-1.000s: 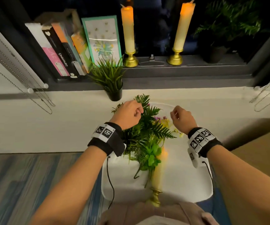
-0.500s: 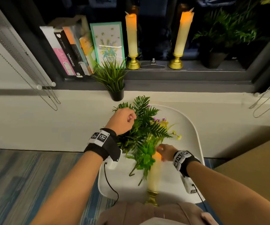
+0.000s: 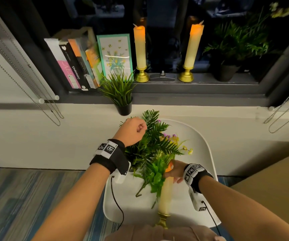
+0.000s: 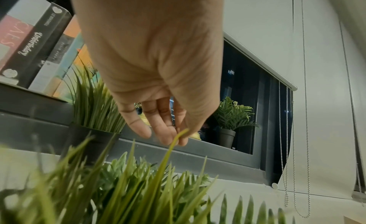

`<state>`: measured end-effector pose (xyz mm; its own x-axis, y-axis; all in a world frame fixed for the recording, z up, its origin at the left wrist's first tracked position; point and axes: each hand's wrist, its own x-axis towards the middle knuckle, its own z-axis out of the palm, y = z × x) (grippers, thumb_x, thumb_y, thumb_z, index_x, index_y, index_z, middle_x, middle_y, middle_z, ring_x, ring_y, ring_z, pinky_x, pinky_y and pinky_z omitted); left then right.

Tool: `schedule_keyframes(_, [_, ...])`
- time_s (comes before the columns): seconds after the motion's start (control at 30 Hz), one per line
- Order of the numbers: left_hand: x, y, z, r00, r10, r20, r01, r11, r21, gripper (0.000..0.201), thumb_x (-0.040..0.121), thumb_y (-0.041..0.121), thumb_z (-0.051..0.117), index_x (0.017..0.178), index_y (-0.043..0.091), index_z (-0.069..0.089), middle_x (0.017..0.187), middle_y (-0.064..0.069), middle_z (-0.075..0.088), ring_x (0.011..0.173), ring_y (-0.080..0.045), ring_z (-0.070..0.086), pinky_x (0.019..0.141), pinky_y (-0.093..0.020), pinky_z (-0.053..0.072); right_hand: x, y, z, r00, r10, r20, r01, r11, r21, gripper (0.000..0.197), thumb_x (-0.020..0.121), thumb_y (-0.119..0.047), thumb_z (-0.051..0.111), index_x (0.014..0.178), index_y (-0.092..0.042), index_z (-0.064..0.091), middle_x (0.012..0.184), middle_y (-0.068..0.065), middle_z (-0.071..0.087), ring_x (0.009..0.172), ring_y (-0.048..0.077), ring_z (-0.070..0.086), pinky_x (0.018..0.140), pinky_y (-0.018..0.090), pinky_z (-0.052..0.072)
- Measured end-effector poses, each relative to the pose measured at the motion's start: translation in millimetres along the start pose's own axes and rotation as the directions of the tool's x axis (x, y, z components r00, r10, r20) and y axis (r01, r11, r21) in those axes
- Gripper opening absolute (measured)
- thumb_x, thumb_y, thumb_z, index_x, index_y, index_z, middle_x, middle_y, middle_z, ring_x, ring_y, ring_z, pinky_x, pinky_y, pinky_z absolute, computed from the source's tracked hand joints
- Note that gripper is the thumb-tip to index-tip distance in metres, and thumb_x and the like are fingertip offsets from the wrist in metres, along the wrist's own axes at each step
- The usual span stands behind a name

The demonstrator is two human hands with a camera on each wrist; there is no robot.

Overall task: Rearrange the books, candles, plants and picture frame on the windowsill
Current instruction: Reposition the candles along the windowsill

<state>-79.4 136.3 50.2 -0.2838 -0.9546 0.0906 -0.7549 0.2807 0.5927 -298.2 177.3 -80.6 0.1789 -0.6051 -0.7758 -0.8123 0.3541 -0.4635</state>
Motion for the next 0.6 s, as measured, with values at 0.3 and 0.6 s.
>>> schedule_keyframes(0.3, [26.6, 8.8, -10.3, 0.998, 0.044, 0.043, -0.043, 0.999, -0.016, 0.014, 0.090, 0.015, 0.055, 0.086, 0.010, 0.068, 0.086, -0.003, 0.061, 0.075, -0.017, 0.059, 0.077, -0.035, 0.053, -55.2, -11.8, -85.8, 0.979, -0.175, 0.106, 0.185, 0.978, -0.095, 0.044, 0.072, -0.034, 0.081, 0.102, -0.015, 0.055, 0.090, 0.004, 0.063, 0.059, 0.004, 0.066, 0.072, 0.030, 0.060])
schedule_keyframes(0.6, [60.5, 8.5, -27.7, 0.995, 0.100, 0.012, -0.099, 0.994, -0.035, 0.014, 0.089, 0.011, 0.055, 0.084, 0.008, 0.068, 0.085, -0.005, 0.059, 0.074, -0.021, 0.058, 0.074, -0.029, 0.051, -145.9, -93.5, -202.3, 0.776, -0.532, -0.339, 0.399, 0.830, -0.390, 0.036, 0.064, -0.052, 0.080, 0.088, -0.028, 0.067, 0.082, -0.009, 0.065, 0.078, 0.010, 0.059, 0.067, 0.026, 0.046])
